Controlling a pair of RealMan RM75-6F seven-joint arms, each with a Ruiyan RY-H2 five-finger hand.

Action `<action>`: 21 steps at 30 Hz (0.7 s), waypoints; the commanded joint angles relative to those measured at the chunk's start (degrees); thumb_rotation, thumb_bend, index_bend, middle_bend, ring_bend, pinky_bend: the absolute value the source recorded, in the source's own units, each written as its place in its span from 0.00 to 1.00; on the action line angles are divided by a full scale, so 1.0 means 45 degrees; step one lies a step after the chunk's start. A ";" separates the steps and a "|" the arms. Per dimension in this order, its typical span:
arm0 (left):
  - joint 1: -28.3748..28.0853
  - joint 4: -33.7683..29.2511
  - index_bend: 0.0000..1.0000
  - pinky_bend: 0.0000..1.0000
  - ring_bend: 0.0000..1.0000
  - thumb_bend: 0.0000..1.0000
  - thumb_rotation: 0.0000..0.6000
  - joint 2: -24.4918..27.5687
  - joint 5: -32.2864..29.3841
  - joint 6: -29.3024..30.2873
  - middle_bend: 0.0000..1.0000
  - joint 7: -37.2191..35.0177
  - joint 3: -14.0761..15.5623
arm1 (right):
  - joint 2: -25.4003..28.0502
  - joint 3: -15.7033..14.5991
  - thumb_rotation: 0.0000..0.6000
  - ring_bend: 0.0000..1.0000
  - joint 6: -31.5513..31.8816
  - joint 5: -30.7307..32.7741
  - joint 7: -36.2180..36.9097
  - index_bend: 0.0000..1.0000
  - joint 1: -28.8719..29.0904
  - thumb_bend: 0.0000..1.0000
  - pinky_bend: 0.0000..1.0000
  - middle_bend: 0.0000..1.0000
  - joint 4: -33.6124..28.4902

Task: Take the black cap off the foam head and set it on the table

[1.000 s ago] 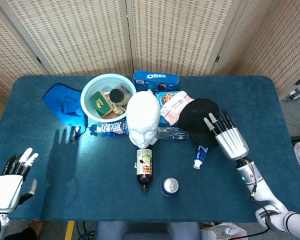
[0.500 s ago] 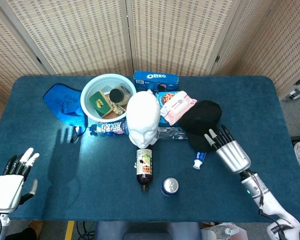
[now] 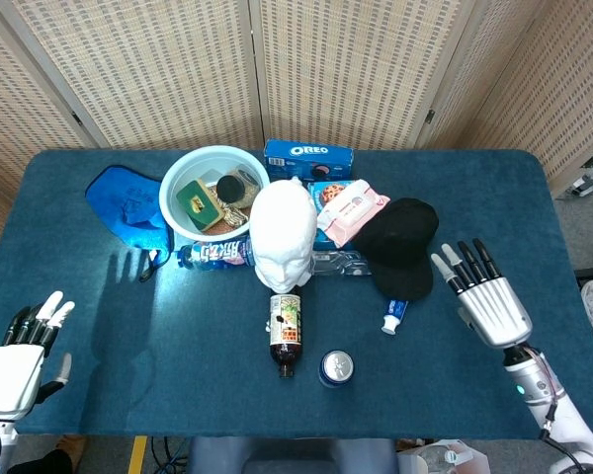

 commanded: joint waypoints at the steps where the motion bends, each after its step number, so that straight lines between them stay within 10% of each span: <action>1: 0.0021 0.0011 0.08 0.00 0.00 0.49 1.00 0.0000 -0.0014 0.0025 0.00 -0.0015 0.0000 | 0.0666 -0.0206 1.00 0.04 -0.0050 0.0149 0.0251 0.09 -0.0456 0.00 0.06 0.12 -0.0728; 21: 0.0201 0.0047 0.08 0.00 0.00 0.49 1.00 -0.0037 -0.0018 0.0279 0.00 -0.0076 0.0002 | 0.2447 -0.0564 1.00 0.04 0.1606 0.0627 0.1319 0.10 -0.3040 0.00 0.07 0.13 -0.2477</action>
